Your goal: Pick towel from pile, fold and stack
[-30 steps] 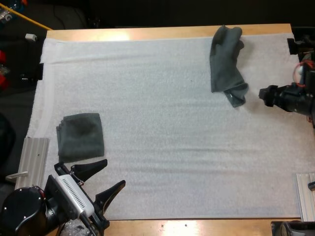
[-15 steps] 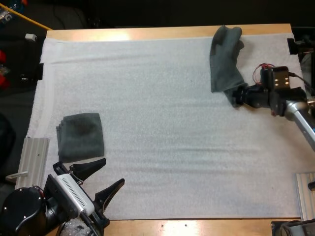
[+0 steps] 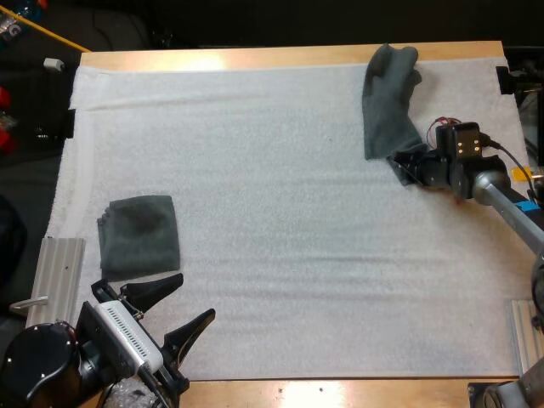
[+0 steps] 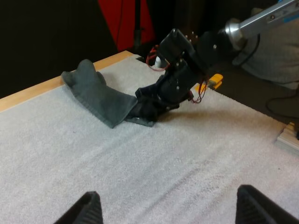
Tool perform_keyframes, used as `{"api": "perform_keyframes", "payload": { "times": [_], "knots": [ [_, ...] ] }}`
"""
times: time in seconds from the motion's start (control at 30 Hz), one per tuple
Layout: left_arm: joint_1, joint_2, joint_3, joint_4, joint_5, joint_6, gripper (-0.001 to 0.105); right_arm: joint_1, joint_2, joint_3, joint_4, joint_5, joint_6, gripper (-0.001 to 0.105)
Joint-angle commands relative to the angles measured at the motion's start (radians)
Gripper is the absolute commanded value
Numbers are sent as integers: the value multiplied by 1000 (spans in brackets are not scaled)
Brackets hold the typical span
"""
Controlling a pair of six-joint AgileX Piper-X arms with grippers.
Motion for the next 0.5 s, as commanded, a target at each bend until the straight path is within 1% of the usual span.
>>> {"api": "perform_keyframes", "payload": {
  "times": [0.0,0.03,0.07,0.2,0.27,0.37,0.4,0.47],
  "knots": [
    [-3,3,-8,-10,-2,-10,58,1,-7,-6,-15,-1,4,14],
    [-3,3,-8,-10,-2,-10,58,1,-10,-6,-15,-8,4,6],
    [-3,3,-8,-10,-2,-10,58,1,-15,-8,-15,-16,3,0],
    [-3,3,-8,-10,-2,-10,58,1,-56,-7,-15,-17,-2,0],
    [-3,3,-8,-10,-2,-10,58,9,-107,-7,-12,-42,-15,0],
    [-3,3,-8,-10,-2,-10,58,28,-197,-7,-15,-64,-92,0],
    [-3,3,-8,-10,-2,-10,58,32,-221,-7,-15,-70,-103,0],
    [-3,3,-8,-10,-2,-10,58,58,-315,-7,-15,-120,-156,0]
  ]
}}
